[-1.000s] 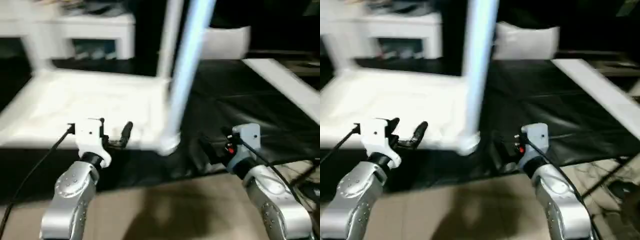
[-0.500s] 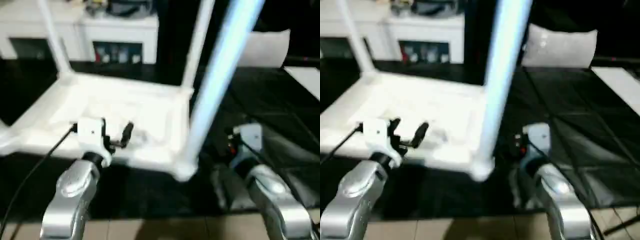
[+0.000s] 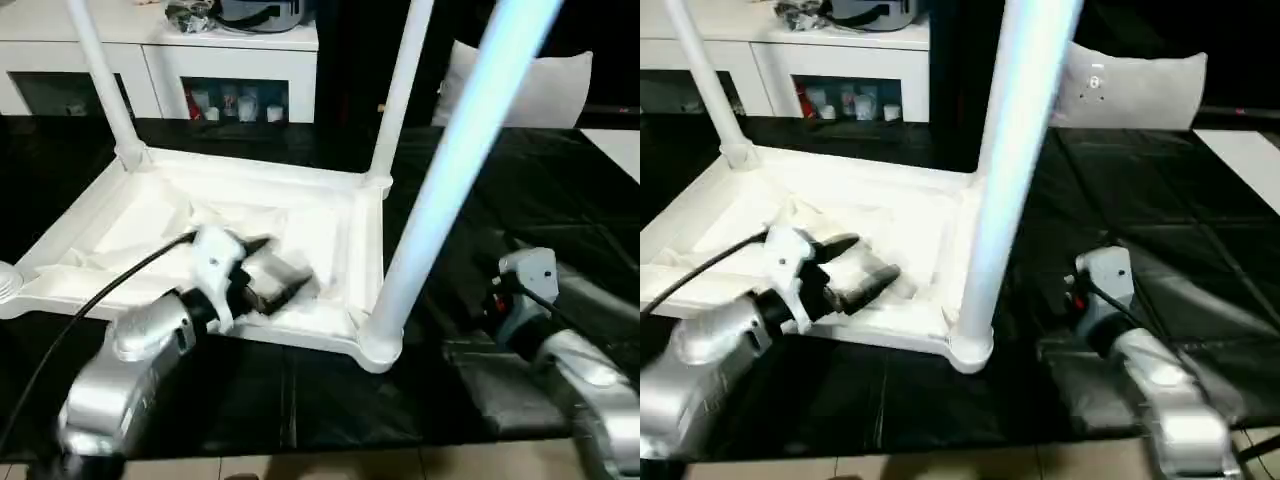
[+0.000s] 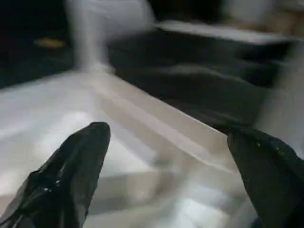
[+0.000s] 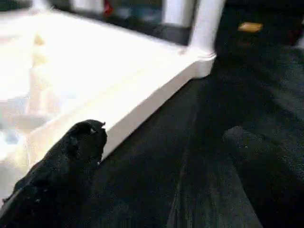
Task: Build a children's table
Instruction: Move to table
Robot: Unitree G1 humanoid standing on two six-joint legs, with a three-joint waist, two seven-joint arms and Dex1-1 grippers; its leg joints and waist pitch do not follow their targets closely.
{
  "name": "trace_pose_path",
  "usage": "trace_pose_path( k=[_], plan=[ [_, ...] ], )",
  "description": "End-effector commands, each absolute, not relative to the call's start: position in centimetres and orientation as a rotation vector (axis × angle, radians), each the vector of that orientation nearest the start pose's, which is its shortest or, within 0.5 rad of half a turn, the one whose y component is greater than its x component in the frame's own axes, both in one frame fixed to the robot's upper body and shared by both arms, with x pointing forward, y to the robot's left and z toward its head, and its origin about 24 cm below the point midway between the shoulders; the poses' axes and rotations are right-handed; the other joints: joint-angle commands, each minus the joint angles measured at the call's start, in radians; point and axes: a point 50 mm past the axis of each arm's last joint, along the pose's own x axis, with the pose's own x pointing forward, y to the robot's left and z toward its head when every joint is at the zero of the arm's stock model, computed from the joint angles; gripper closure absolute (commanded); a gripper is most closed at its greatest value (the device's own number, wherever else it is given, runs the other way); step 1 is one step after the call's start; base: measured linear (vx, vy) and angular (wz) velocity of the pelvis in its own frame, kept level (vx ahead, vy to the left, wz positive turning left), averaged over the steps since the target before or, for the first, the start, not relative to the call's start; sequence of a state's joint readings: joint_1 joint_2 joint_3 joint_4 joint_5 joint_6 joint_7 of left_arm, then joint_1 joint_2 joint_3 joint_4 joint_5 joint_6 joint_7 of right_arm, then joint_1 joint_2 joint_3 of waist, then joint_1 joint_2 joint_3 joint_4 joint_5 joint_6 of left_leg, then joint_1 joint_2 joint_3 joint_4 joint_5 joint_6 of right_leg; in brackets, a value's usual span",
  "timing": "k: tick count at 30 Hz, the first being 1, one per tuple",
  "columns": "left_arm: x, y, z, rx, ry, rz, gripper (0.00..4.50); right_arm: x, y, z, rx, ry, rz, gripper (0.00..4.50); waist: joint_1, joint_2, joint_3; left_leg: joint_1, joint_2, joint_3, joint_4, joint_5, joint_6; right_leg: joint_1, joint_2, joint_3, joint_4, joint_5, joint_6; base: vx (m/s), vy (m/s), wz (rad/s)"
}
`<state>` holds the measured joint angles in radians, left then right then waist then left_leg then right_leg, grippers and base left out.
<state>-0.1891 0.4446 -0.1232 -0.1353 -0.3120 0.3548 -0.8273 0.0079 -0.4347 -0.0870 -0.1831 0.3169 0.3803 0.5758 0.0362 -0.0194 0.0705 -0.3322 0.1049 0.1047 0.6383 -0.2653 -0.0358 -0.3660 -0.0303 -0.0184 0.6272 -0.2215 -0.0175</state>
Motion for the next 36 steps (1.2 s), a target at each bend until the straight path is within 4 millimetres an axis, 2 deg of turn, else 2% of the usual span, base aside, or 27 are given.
trace_pose_path(
  k=[1, 2, 4, 5, 6, 7, 8, 10, 13, 14, 15, 17, 20, 22, 24, 25, 28, 29, 30, 31, 32, 33, 36],
  plan=[
    [26.4, 14.5, 8.8, 0.166, 0.225, -1.169, 0.57, 23.8, -21.1, 7.7, -0.077, 0.227, 0.656, 0.0, 0.003, 0.001, -0.032, -0.005, 0.101, -0.03, -0.106, -0.161, 0.062, 0.031, -0.118, 0.064, -0.094, -0.288, -0.189, 0.0, 0.0, 0.0],
    [26.5, 14.5, 8.7, 0.189, 0.252, -1.221, 0.57, 23.6, -21.3, 7.8, -0.086, 0.236, 0.69, 0.0, 0.003, 0.003, -0.035, -0.005, 0.102, -0.03, -0.104, -0.145, 0.067, 0.034, -0.12, 0.064, -0.09, -0.268, -0.193, 0.0, 0.0, 0.0],
    [26.7, 14.4, 8.6, 0.227, 0.296, -1.297, 0.88, 23.3, -21.5, 8.1, -0.106, 0.244, 0.752, 0.0, 0.005, 0.002, -0.038, -0.011, 0.102, -0.025, -0.099, -0.08, 0.088, 0.039, -0.125, 0.063, -0.087, -0.198, -0.219, 0.0, 0.0, 0.0],
    [26.9, 14.2, 8.6, 0.249, 0.312, -1.336, 0.88, 23.1, -21.5, 8.3, -0.109, 0.248, 0.787, 0.0, 0.004, 0.0, -0.039, -0.014, 0.102, -0.025, -0.098, -0.068, 0.09, 0.041, -0.124, 0.061, -0.085, -0.183, -0.224, 0.0, 0.0, 0.0],
    [27.0, 14.2, 8.6, 0.252, 0.315, -1.34, 0.86, 23.1, -21.5, 8.3, -0.11, 0.248, 0.792, 0.0, 0.006, 0.005, -0.042, -0.013, 0.103, -0.024, -0.096, -0.05, 0.096, 0.042, -0.124, 0.059, -0.082, -0.155, -0.235, 0.0, 0.0, 0.0],
    [27.3, 13.8, 8.4, 0.289, 0.344, -1.395, 0.91, 22.6, -21.5, 8.7, -0.119, 0.253, 0.86, 0.0, 0.005, 0.004, -0.04, -0.016, 0.103, -0.024, -0.097, -0.034, 0.108, 0.043, -0.123, 0.058, -0.083, -0.13, -0.242, 0.0, 0.0, 0.0],
    [27.4, 13.8, 8.4, 0.293, 0.348, -1.401, 0.91, 22.5, -21.4, 8.7, -0.12, 0.255, 0.869, 0.0, 0.006, 0.003, -0.045, -0.013, 0.104, -0.022, -0.093, -0.021, 0.113, 0.046, -0.125, 0.057, -0.078, -0.107, -0.252, 0.0, 0.0, 0.0],
    [27.7, 13.4, 8.2, 0.318, 0.371, -1.443, 1.22, 22.0, -21.3, 8.8, -0.123, 0.275, 0.934, 0.0, 0.009, 0.005, -0.044, -0.015, 0.105, -0.021, -0.094, -0.014, 0.124, 0.046, -0.124, 0.057, -0.081, -0.1, -0.256, 0.0, 0.0, 0.0],
    [28.1, 12.9, 7.7, 0.358, 0.418, -1.493, 1.28, 21.5, -21.0, 8.8, -0.139, 0.295, 0.996, 0.0, 0.01, 0.006, -0.044, -0.012, 0.109, -0.019, -0.095, -0.015, 0.125, 0.045, -0.125, 0.055, -0.082, -0.106, -0.269, 0.0, 0.0, 0.0],
    [28.1, 12.9, 7.6, 0.363, 0.426, -1.499, 1.41, 21.4, -20.9, 8.8, -0.14, 0.297, 1.003, 0.0, 0.008, 0.005, -0.043, -0.015, 0.109, -0.02, -0.097, -0.015, 0.126, 0.046, -0.125, 0.055, -0.084, -0.111, -0.269, 0.0, 0.0, 0.0],
    [28.3, 12.6, 7.3, 0.386, 0.46, -1.533, 1.57, 21.2, -20.7, 8.7, -0.141, 0.309, 1.026, 0.0, 0.009, 0.013, -0.044, -0.013, 0.11, -0.02, -0.096, -0.017, 0.122, 0.046, -0.127, 0.055, -0.084, -0.116, -0.272, 0.0, 0.0, 0.0],
    [28.5, 12.4, 7.1, 0.405, 0.468, -1.544, 1.66, 21.2, -20.7, 8.7, -0.14, 0.313, 1.034, 0.0, 0.008, 0.008, -0.045, -0.013, 0.113, -0.018, -0.097, -0.015, 0.119, 0.047, -0.128, 0.055, -0.083, -0.101, -0.281, 0.0, 0.0, 0.0],
    [28.9, 12.2, 6.7, 0.446, 0.473, -1.545, 2.0, 21.1, -20.6, 8.6, -0.132, 0.315, 1.056, 0.0, 0.01, 0.008, -0.046, -0.015, 0.115, -0.019, -0.096, -0.003, 0.124, 0.048, -0.129, 0.054, -0.082, -0.077, -0.289, 0.0, 0.0, 0.0],
    [28.9, 12.2, 6.5, 0.458, 0.475, -1.548, 2.07, 21.1, -20.5, 8.5, -0.125, 0.321, 1.073, 0.0, 0.01, 0.008, -0.046, -0.015, 0.115, -0.018, -0.096, -0.007, 0.128, 0.049, -0.131, 0.054, -0.083, -0.076, -0.29, 0.0, 0.0, 0.0],
    [29.0, 12.2, 6.4, 0.465, 0.478, -1.549, 2.2, 21.2, -20.5, 8.4, -0.123, 0.325, 1.076, 0.0, 0.01, 0.008, -0.045, -0.015, 0.116, -0.019, -0.098, -0.012, 0.125, 0.048, -0.131, 0.054, -0.083, -0.085, -0.291, 0.0, 0.0, 0.0],
    [29.2, 12.1, 6.2, 0.475, 0.48, -1.555, 2.44, 21.6, -20.6, 8.0, -0.122, 0.331, 1.075, 0.0, 0.008, 0.008, -0.044, -0.014, 0.116, -0.018, -0.098, -0.019, 0.124, 0.046, -0.131, 0.054, -0.086, -0.097, -0.295, 0.0, 0.0, 0.0],
    [29.3, 12.1, 6.2, 0.477, 0.479, -1.558, 2.55, 21.8, -20.7, 7.8, -0.12, 0.334, 1.074, 0.0, 0.01, 0.007, -0.042, -0.012, 0.117, -0.016, -0.1, -0.035, 0.11, 0.047, -0.132, 0.055, -0.089, -0.133, -0.293, 0.0, 0.0, 0.0],
    [29.4, 12.1, 6.2, 0.477, 0.479, -1.559, 2.55, 21.9, -20.7, 7.8, -0.119, 0.334, 1.075, 0.0, 0.014, 0.026, -0.038, -0.013, 0.117, -0.019, -0.1, -0.037, 0.106, 0.043, -0.133, 0.056, -0.087, -0.128, -0.295, 0.0, 0.0, 0.0],
    [29.4, 12.1, 6.2, 0.477, 0.479, -1.559, 2.65, 21.9, -20.7, 7.8, -0.119, 0.334, 1.075, 0.0, 0.011, 0.014, -0.04, -0.011, 0.119, -0.017, -0.102, -0.049, 0.105, 0.045, -0.129, 0.056, -0.089, -0.124, -0.294, 0.0, 0.0, 0.0],
    [29.5, 12.1, 6.2, 0.483, 0.48, -1.561, 2.89, 22.0, -20.6, 7.8, -0.119, 0.336, 1.076, 0.0, 0.012, 0.015, -0.041, -0.011, 0.12, -0.018, -0.102, -0.044, 0.105, 0.046, -0.131, 0.056, -0.087, -0.113, -0.296, 0.0, 0.0, 0.0],
    [29.6, 12.1, 6.1, 0.488, 0.479, -1.563, 2.93, 22.0, -20.6, 7.8, -0.118, 0.336, 1.078, 0.0, 0.012, 0.013, -0.041, -0.014, 0.118, -0.016, -0.1, -0.027, 0.11, 0.048, -0.132, 0.056, -0.085, -0.094, -0.3, 0.0, 0.0, 0.0],
    [29.7, 12.1, 6.1, 0.494, 0.48, -1.564, 2.93, 22.1, -20.6, 7.8, -0.117, 0.336, 1.079, 0.0, 0.013, 0.015, -0.041, -0.015, 0.115, -0.014, -0.098, -0.013, 0.119, 0.048, -0.132, 0.056, -0.086, -0.088, -0.3, 0.0, 0.0, 0.0],
    [29.8, 12.2, 6.0, 0.501, 0.481, -1.565, 3.24, 22.1, -20.4, 7.7, -0.115, 0.335, 1.084, 0.0, 0.016, 0.017, -0.041, -0.015, 0.118, -0.014, -0.098, 0.005, 0.125, 0.046, -0.132, 0.054, -0.084, -0.073, -0.299, 0.0, 0.0, 0.0]
  ],
)
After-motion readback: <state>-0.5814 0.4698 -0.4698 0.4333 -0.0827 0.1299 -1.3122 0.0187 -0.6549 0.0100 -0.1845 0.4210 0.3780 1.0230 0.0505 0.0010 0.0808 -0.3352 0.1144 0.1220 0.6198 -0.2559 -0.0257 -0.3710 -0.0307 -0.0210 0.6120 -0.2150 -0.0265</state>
